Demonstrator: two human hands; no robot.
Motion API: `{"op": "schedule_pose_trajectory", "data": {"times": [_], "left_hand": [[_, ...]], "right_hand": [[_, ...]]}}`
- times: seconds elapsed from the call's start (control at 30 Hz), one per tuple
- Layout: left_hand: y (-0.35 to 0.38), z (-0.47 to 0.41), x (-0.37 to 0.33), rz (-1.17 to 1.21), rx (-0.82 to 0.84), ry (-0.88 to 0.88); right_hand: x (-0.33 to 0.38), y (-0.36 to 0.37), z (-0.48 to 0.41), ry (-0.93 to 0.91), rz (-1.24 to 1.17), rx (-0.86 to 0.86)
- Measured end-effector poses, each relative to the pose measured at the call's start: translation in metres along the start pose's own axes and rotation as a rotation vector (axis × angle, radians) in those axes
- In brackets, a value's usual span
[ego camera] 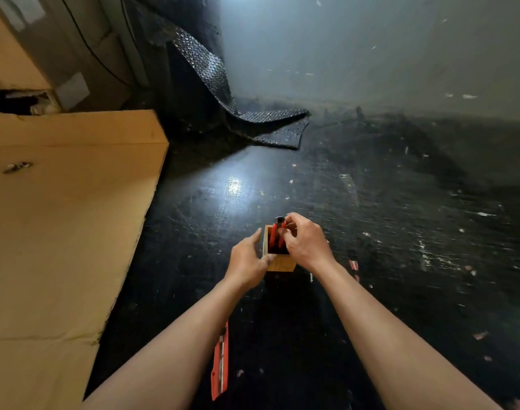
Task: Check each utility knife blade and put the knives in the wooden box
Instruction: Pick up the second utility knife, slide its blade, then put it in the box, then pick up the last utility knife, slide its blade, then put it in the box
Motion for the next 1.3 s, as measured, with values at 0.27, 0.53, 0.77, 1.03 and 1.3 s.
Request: {"op": "schedule_pose_trajectory", "data": {"times": [0.27,0.53,0.77,1.03,1.3], "left_hand": [[0.004,0.000,-0.003,0.087,-0.005,0.054],[0.002,0.003,-0.002,0.130,0.003,0.037],[-0.010,0.028,0.022,0.131,-0.038,0.013],[-0.023,0.082,0.098,0.002,-0.122,0.002],[-0.028,0.117,0.172,-0.017,-0.053,-0.158]], "right_hand": [[-0.005,0.002,-0.003,0.021,-0.017,0.001],[0.005,-0.015,0.005,-0.038,0.014,-0.037],[0.021,-0.010,0.033,-0.045,0.027,0.009],[0.032,0.061,0.100,0.106,-0.024,0.252],[0.037,0.135,0.165,0.275,-0.061,0.464]]}}
Point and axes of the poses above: each hand's wrist, its own z-axis away from the middle knuckle, its own y-axis out of the palm, x = y × z, the point moved 5 cm from there along -z, towards the middle knuckle, and after that the axes turned 11 degrees about -y, right-handed, at the moved point
